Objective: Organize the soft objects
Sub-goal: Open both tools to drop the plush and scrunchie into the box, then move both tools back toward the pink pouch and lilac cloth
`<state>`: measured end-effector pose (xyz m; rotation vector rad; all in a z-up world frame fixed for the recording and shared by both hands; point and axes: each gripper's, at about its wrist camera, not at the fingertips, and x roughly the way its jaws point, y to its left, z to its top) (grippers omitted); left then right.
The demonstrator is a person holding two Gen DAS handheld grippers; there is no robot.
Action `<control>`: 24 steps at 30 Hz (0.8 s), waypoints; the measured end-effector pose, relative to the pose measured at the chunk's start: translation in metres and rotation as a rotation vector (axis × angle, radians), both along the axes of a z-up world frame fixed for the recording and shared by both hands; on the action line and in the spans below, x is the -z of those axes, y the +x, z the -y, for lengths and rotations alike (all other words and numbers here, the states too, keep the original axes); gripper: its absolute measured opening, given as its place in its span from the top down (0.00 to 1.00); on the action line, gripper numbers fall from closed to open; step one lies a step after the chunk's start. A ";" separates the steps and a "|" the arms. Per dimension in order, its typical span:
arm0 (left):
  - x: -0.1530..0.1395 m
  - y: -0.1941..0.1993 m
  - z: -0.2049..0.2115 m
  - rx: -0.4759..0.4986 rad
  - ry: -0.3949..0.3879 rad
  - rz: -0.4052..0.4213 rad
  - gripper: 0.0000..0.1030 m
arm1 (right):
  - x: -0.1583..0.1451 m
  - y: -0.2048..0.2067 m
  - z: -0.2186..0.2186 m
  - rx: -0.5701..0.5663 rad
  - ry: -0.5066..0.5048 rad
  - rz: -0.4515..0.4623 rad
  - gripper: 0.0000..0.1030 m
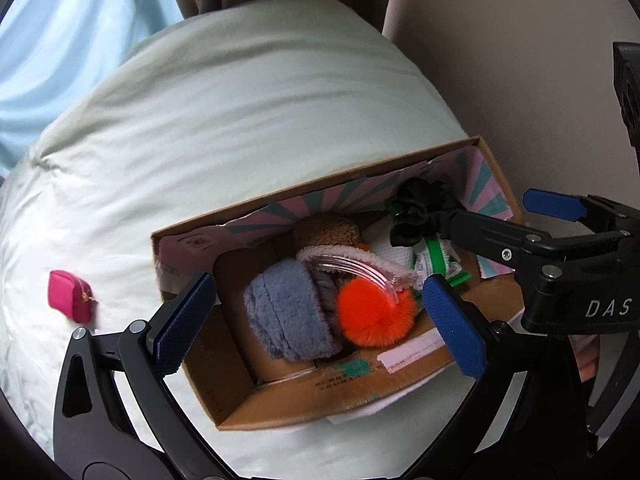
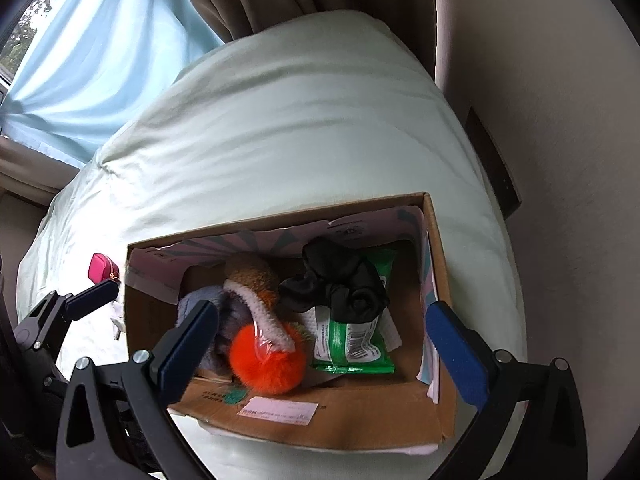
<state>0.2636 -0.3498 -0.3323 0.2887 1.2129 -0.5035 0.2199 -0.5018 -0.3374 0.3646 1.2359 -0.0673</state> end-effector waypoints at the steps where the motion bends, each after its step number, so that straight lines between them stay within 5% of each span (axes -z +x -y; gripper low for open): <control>1: -0.006 -0.002 -0.002 -0.005 -0.009 0.004 0.00 | -0.005 -0.002 -0.001 0.003 0.003 0.006 0.00; 14: -0.100 -0.040 -0.048 -0.059 -0.111 0.112 0.00 | -0.096 -0.038 -0.044 -0.018 -0.056 0.120 0.00; 24: -0.170 -0.082 -0.150 -0.172 -0.202 0.198 0.00 | -0.179 -0.079 -0.115 -0.077 -0.141 0.265 0.00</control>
